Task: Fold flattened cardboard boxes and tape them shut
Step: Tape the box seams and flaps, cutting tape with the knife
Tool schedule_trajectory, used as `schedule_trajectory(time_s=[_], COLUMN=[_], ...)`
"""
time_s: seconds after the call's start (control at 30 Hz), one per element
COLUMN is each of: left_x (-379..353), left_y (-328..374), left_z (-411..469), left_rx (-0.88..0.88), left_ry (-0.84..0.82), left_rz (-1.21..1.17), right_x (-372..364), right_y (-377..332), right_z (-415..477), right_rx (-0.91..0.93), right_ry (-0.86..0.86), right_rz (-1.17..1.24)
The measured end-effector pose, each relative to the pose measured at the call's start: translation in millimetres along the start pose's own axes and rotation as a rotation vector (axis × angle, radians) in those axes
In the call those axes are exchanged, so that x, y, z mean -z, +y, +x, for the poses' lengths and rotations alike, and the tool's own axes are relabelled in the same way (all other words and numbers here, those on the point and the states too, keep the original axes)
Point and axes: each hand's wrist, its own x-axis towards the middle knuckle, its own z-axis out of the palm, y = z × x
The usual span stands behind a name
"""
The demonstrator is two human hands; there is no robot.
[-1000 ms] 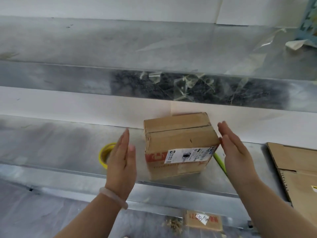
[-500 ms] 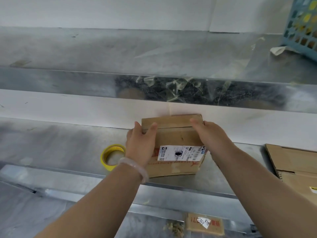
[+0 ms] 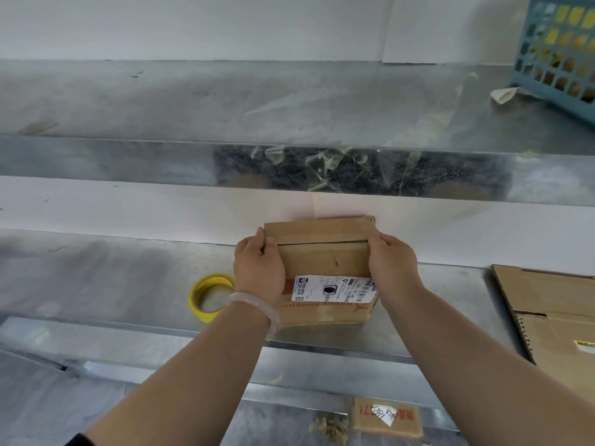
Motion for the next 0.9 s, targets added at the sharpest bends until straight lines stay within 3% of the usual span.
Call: schedule_trajectory(time_s=[0.17,0.37,0.5,0.67,0.9], left_x=[3.4,3.2,1.1,-0.9,5.5], left_y=[2.1,14.6,15.1,13.7,3.5], left_z=[2.8,10.3,14.9,14.9,14.5], left_rx=[0.113,0.049,0.006,-0.06,-0.155], left_ry=[-0.103,-0.176,-0.227,-0.158,-0.175], left_rz=[-0.002,0.164,0.221,0.323,0.358], right_x=[2.6,-4.3,-6.9,-5.0,10.8], right_y=[-2.4,-4.3,0.0,5.1,13.4], right_z=[6.9,10.2,12.8,9.3,13.1], right_rx=[-0.091,0.015,0.02,0.017,0.146], right_ry=[0.017,-0.089,-0.022,0.029,-0.167], right_rz=[-0.051,-0.188,-0.18,-0.073,-0.163])
